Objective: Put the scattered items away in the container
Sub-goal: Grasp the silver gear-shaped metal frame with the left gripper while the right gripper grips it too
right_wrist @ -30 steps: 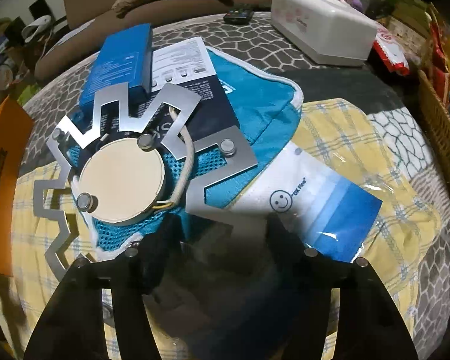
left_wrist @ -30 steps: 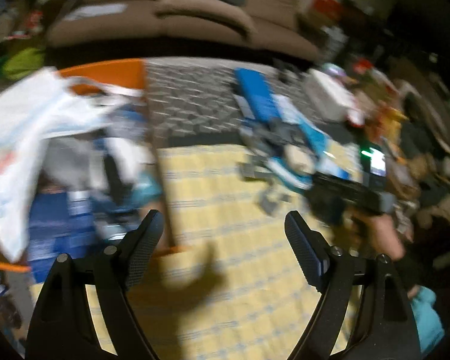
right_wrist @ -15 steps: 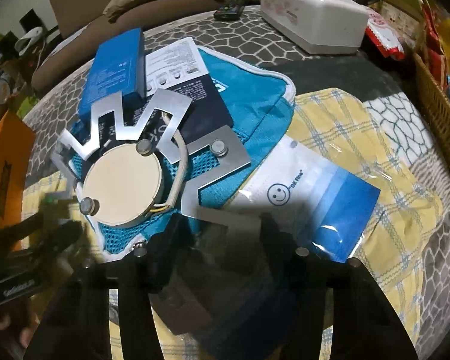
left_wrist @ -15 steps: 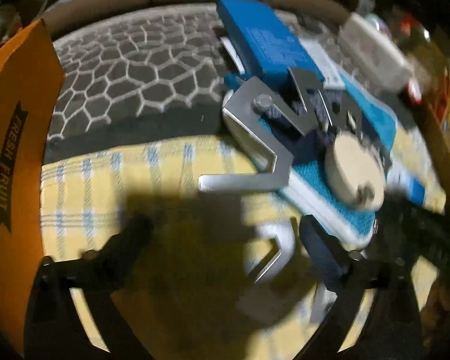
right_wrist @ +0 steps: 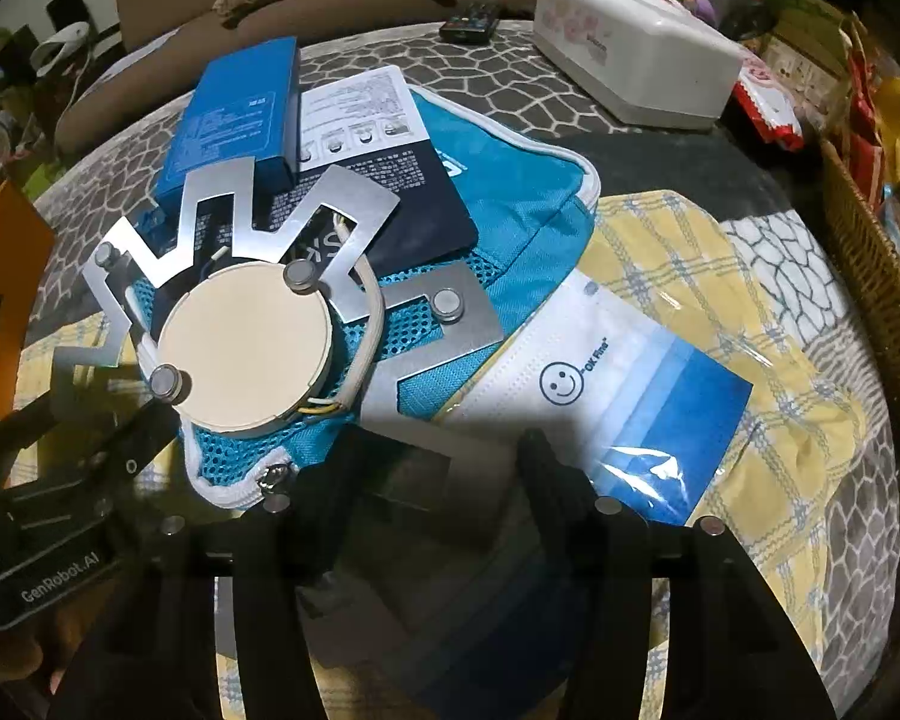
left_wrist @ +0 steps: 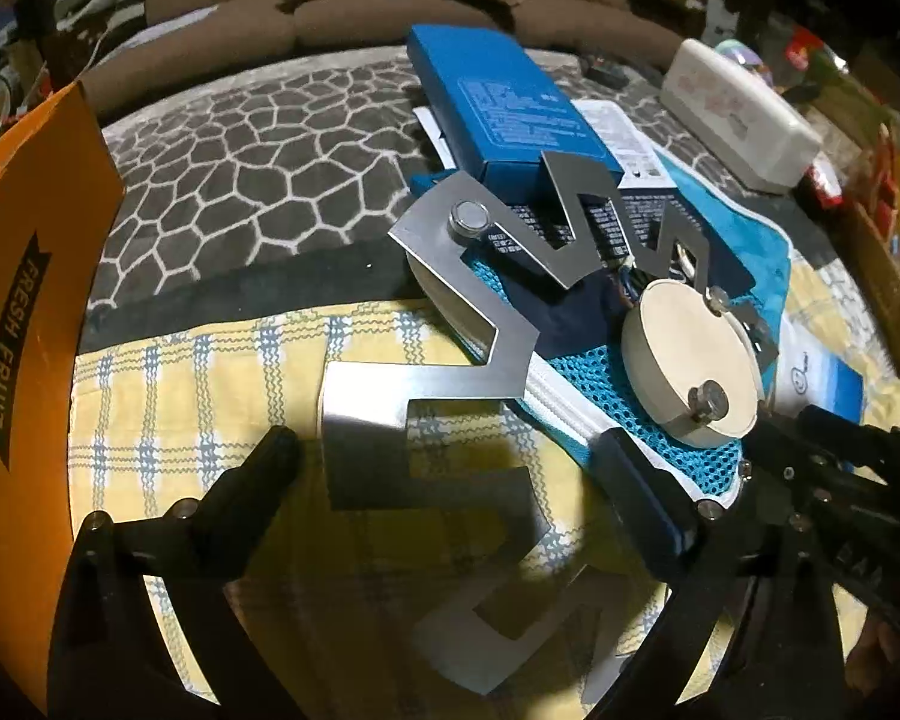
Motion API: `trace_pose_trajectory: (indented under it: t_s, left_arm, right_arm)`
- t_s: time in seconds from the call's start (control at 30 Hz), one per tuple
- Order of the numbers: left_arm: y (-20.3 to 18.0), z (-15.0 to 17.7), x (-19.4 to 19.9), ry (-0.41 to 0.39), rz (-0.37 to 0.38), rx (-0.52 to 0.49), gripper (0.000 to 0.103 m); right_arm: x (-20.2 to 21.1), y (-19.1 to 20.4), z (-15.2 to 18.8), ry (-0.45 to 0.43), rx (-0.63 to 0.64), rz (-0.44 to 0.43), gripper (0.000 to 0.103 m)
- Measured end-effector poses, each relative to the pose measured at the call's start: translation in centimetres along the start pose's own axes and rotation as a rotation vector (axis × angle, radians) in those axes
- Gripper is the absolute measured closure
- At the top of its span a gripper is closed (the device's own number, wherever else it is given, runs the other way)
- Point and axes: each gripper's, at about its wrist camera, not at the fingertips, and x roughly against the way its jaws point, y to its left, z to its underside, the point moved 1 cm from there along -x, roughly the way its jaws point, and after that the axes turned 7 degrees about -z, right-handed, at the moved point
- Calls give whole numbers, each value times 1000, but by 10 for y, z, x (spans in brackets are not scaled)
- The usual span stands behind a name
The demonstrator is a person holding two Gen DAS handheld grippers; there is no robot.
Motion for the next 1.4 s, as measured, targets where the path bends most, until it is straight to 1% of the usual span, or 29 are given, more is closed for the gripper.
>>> trace_pose_trajectory:
  t_s: [0.07,0.13,0.17,0.2,0.23,0.43,0.47,0.5,0.57,0.6,0.63,0.67,0.7,0.77,0.87,0.97,1.03,1.13,1.17,1.2,1.3,1.4]
  left_arm:
    - [0,1,1,-18,6,-2,4]
    - [1,1,0,-29,22,4,5]
    - [1,0,0,-34,28,4,5]
    - [2,1,0,-39,32,1,5]
    - [2,1,0,-44,34,-4,5]
    - [-3,3,-2,-68,6,-11,3]
    - [-4,4,-2,-76,0,-11,3]
    - [-4,4,-2,-78,0,-5,3]
    - [-3,4,-1,-76,-3,4,6]
    - [-3,4,0,-79,-8,14,13]
    - [-1,4,2,-81,-5,25,23]
    - [1,3,4,-82,0,38,29]
    - [2,3,6,-74,16,47,45]
    - [7,2,7,-49,27,79,53]
    - [14,0,7,-27,59,101,54]
    - [20,1,11,-5,93,137,54]
    - [27,3,18,2,106,179,55]
    - [37,5,29,-5,131,226,56]
    - [42,5,34,-7,138,242,56]
    - [44,6,38,-10,145,249,57]
    - [44,10,52,-8,140,241,56]
    - [47,10,69,-17,118,244,56]
  right_arm:
    - [0,-3,0,-1,-15,-15,43]
    - [0,-7,-1,-2,-56,-44,40]
    - [1,-7,-1,-4,-70,-62,33]
    - [1,-8,0,-8,-88,-73,30]
    - [1,-7,0,-9,-91,-71,29]
    - [-2,8,4,-39,4,1,29]
    - [-2,7,4,-45,4,-1,31]
    - [-2,8,4,-45,4,-19,37]
    - [-2,9,4,-40,6,-22,41]
    - [-2,8,4,-41,-1,-25,41]
    - [-2,7,4,-43,-8,-30,41]
    - [-1,7,4,-47,-13,-33,42]
    - [0,7,4,-49,-20,-26,43]
    - [3,8,5,-56,-22,-12,43]
    - [10,12,6,-69,-14,0,44]
    - [23,20,6,-100,22,31,44]
    - [34,24,6,-130,43,60,53]
    - [58,28,8,-166,50,33,58]
    - [63,29,9,-177,47,29,62]
    - [68,29,10,-186,47,28,64]
    - [85,35,13,-216,53,31,64]
    - [98,39,13,-246,45,-2,64]
